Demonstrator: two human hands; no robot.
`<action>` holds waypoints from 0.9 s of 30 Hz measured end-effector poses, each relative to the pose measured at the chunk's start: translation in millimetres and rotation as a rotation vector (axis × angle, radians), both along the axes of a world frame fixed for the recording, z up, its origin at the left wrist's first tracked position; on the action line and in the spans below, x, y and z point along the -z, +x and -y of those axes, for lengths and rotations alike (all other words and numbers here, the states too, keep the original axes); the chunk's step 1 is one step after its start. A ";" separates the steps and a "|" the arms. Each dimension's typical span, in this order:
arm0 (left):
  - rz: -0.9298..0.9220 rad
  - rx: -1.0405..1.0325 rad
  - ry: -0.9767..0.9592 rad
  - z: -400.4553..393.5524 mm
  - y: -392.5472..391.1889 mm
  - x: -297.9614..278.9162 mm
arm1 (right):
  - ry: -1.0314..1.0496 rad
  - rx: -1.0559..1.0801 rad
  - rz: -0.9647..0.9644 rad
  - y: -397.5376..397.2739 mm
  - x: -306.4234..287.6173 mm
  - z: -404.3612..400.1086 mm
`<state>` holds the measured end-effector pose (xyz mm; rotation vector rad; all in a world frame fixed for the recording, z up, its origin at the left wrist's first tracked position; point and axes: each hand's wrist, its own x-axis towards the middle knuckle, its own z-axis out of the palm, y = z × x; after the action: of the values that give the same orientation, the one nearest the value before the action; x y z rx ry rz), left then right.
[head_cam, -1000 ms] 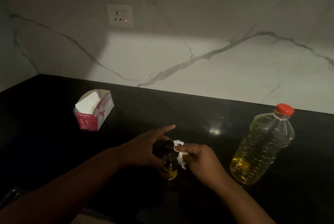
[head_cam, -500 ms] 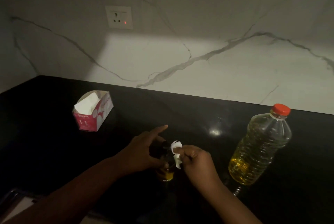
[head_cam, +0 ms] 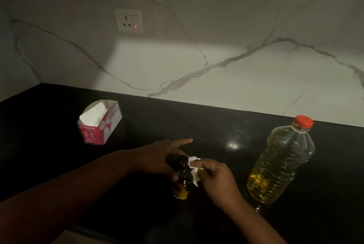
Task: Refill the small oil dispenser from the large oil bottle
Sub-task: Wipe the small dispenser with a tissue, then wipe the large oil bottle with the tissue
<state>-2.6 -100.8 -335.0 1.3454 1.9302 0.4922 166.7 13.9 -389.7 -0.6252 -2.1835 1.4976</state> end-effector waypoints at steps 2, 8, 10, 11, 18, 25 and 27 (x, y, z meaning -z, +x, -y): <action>0.050 0.046 -0.049 -9.4 -2.8 -4.3 | 0.039 0.003 0.001 1.7 -0.3 0.6; 0.177 -0.043 -0.062 -16.3 -14.6 6.0 | 0.070 0.023 0.013 14.6 4.0 7.8; 0.224 -0.102 -0.051 -8.3 -18.1 9.4 | 0.059 -0.002 0.099 25.4 6.2 8.3; 0.272 -0.120 -0.052 -4.1 -18.9 9.0 | 0.054 -0.008 0.148 32.8 9.1 7.2; 0.175 -0.223 0.211 -10.9 3.9 -37.0 | -0.121 0.174 0.025 97.1 -21.3 -11.6; 0.083 -0.025 0.469 -80.7 91.6 -104.4 | -0.114 0.474 -0.297 165.6 -103.6 -27.8; 0.076 0.027 0.478 -106.9 112.5 -109.0 | -0.044 0.531 -0.321 172.8 -116.3 -35.8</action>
<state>110.0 6.1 -226.0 1.6143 1.7941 1.0240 339.6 49.7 -273.4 -0.8337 -1.5867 1.2568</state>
